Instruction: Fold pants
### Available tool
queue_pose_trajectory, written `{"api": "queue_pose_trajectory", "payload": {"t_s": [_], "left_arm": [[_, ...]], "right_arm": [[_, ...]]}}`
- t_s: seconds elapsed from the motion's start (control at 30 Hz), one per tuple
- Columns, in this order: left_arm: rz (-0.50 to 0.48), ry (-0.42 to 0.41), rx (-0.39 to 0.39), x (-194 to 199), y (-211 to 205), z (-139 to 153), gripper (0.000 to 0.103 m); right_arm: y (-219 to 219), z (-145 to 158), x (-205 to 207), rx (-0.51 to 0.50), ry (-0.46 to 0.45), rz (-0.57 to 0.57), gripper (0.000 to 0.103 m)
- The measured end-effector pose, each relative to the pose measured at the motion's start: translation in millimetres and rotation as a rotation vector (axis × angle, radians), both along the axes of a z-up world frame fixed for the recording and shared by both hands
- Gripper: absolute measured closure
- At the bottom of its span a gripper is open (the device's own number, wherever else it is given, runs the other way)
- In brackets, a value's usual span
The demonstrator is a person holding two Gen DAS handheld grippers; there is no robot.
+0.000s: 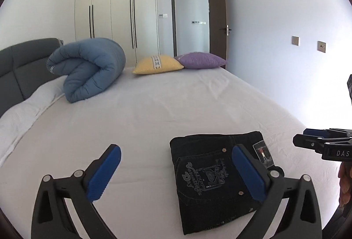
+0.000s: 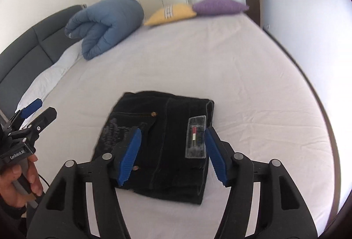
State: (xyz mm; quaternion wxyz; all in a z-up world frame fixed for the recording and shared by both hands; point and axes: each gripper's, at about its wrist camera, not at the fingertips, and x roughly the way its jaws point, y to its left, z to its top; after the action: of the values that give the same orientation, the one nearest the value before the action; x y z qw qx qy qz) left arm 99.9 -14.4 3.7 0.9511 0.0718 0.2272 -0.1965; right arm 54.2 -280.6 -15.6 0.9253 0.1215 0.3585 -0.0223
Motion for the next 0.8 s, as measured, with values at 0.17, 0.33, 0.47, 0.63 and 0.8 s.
{"api": "queue_pose_trajectory", "payload": {"t_s": [0.17, 0.33, 0.47, 0.63, 0.8], "left_arm": [[0.067, 0.045, -0.006, -50, 26, 13, 0.0], [0.068, 0.122, -0.105, -79, 54, 21, 0.0], [0.031, 0.205, -0.11, -83, 52, 16, 0.0], [0.032, 0.23, -0.092, -86, 50, 20, 0.0], [0.015, 0.236, -0.084, -91, 42, 21, 0.0]], "right_arm": [[37, 29, -59, -0.076, 0.007, -0.087, 0.042], [64, 45, -111, -0.14, 0.035, -0.138, 0.042], [79, 54, -147, -0.123, 0.028, -0.144, 0.042], [92, 65, -175, -0.162, 0.007, -0.161, 0.042], [92, 79, -183, -0.163, -0.017, -0.177, 0.042]]}}
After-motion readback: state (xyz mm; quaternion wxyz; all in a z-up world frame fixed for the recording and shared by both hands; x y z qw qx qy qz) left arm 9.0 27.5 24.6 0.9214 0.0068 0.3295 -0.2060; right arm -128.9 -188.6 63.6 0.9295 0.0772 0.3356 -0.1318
